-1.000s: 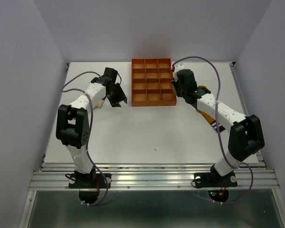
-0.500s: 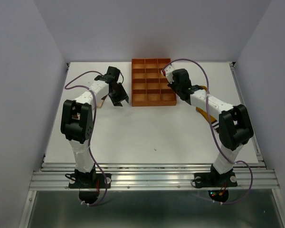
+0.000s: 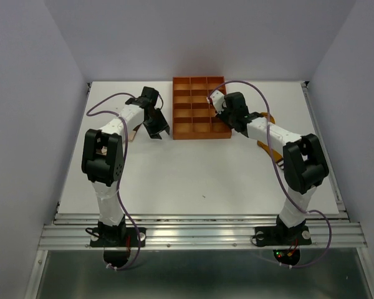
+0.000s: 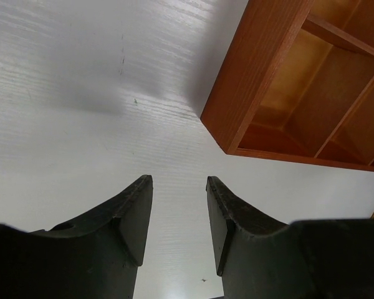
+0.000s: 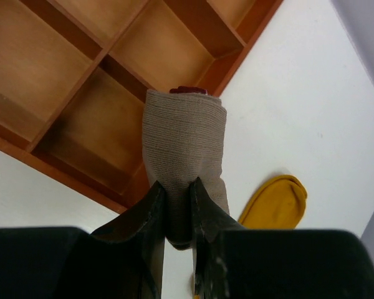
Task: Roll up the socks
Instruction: Place the sock in the storage box.
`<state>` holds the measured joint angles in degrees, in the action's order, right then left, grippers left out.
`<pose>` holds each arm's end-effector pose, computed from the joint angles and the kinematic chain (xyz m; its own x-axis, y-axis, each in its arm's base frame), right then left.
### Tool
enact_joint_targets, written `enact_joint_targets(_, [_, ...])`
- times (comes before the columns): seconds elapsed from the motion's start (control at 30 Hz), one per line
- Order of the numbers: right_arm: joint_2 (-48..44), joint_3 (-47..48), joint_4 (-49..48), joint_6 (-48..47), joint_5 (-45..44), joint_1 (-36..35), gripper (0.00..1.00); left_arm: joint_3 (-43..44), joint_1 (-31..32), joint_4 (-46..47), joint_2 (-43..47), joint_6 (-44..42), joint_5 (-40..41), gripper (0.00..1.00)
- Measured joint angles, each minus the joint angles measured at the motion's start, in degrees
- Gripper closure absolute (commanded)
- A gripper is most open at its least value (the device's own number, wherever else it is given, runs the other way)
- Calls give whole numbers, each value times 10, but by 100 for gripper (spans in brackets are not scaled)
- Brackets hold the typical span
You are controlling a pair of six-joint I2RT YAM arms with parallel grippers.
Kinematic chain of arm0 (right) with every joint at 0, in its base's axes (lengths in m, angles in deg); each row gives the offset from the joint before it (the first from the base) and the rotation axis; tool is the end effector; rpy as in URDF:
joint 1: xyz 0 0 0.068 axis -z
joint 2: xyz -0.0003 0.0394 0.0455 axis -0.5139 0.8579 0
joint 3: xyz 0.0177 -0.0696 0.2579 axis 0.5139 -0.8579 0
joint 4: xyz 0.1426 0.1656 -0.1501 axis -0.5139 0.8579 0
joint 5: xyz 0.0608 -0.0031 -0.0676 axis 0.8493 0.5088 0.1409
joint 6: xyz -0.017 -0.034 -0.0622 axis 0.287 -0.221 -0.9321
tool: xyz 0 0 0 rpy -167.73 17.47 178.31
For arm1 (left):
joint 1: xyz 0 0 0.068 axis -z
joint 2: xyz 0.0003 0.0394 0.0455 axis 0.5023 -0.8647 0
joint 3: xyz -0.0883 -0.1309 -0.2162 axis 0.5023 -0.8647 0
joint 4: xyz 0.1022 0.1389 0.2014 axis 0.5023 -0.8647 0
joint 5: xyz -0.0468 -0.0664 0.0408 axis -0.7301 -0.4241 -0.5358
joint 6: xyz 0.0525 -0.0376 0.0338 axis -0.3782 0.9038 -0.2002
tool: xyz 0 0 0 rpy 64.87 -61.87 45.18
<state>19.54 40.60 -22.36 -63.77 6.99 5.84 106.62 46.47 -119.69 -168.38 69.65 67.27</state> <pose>0.4029 0.1739 0.2151 -0.3534 -0.7149 -0.6034 -0.5090 0.6881 -0.5171 0.4165 -0.1319 0.1951 -0.8646 -0.3893 -0.3178 -0.2367 0.8732 -0.4260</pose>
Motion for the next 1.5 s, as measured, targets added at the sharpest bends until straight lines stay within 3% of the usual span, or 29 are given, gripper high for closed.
enact_joint_targets(0.6, [60, 50, 38, 20, 101, 3, 99, 23, 0, 0, -25, 0, 0, 50])
enact_joint_targets(1.5, [109, 75, 65, 97, 174, 10, 99, 108, 26, 31, -97, 2, 12, 52])
